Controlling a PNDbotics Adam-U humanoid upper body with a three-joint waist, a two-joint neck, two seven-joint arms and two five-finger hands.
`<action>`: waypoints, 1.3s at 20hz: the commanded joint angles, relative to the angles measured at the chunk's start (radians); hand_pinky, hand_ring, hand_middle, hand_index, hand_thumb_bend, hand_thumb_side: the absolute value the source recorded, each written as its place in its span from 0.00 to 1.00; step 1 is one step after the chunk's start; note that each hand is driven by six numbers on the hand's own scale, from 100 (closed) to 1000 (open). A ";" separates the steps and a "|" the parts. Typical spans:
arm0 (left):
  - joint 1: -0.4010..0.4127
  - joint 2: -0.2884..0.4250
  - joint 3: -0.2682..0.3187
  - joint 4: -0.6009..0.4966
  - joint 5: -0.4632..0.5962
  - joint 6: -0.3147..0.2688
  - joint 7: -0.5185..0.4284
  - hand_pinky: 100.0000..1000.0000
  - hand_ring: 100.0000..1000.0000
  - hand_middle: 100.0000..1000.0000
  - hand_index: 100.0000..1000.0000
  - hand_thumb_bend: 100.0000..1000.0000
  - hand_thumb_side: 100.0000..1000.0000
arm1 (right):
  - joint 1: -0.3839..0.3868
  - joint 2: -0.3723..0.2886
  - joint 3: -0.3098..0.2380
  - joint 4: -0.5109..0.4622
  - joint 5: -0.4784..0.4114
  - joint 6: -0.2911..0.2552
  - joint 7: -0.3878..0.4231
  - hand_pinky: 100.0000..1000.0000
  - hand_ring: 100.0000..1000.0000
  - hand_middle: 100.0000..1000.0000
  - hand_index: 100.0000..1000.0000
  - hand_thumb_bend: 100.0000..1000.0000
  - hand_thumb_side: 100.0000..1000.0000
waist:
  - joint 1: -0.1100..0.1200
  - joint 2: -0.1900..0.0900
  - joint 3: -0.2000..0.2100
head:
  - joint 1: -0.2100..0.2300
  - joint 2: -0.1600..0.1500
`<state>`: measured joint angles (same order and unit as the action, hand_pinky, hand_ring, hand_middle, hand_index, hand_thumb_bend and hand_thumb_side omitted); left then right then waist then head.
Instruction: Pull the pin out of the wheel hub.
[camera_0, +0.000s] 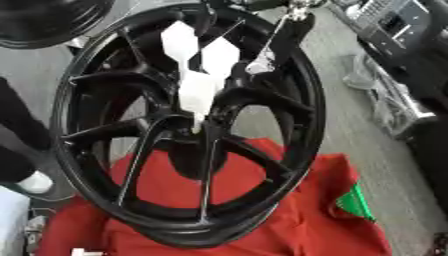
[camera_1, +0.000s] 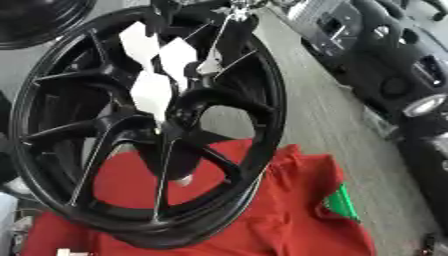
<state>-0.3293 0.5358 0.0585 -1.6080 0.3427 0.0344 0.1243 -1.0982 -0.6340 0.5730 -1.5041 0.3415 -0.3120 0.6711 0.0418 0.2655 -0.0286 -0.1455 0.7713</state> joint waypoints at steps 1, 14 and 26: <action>-0.010 0.020 0.013 -0.013 0.000 -0.004 0.000 0.80 0.75 0.70 0.79 0.00 0.81 | -0.009 -0.011 -0.015 0.006 0.013 -0.013 -0.001 0.80 0.75 0.70 0.79 0.25 0.13 | 0.000 -0.014 0.002 | -0.003 -0.005; -0.005 0.020 0.013 -0.010 0.000 -0.003 -0.001 0.80 0.75 0.70 0.79 0.00 0.82 | 0.027 -0.048 -0.027 -0.011 0.024 -0.029 -0.014 0.79 0.75 0.70 0.79 0.24 0.14 | 0.003 -0.004 0.007 | -0.008 -0.015; -0.004 0.017 0.013 -0.010 -0.002 -0.002 -0.005 0.81 0.75 0.71 0.78 0.00 0.82 | 0.019 -0.036 -0.040 0.007 0.012 -0.015 -0.037 0.80 0.75 0.70 0.79 0.22 0.11 | 0.005 0.003 0.012 | -0.013 -0.024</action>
<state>-0.3257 0.5355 0.0589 -1.6080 0.3427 0.0347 0.1239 -1.0569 -0.6557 0.5490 -1.4964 0.3562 -0.3301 0.6379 0.0460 0.2836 -0.0183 -0.1545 0.7615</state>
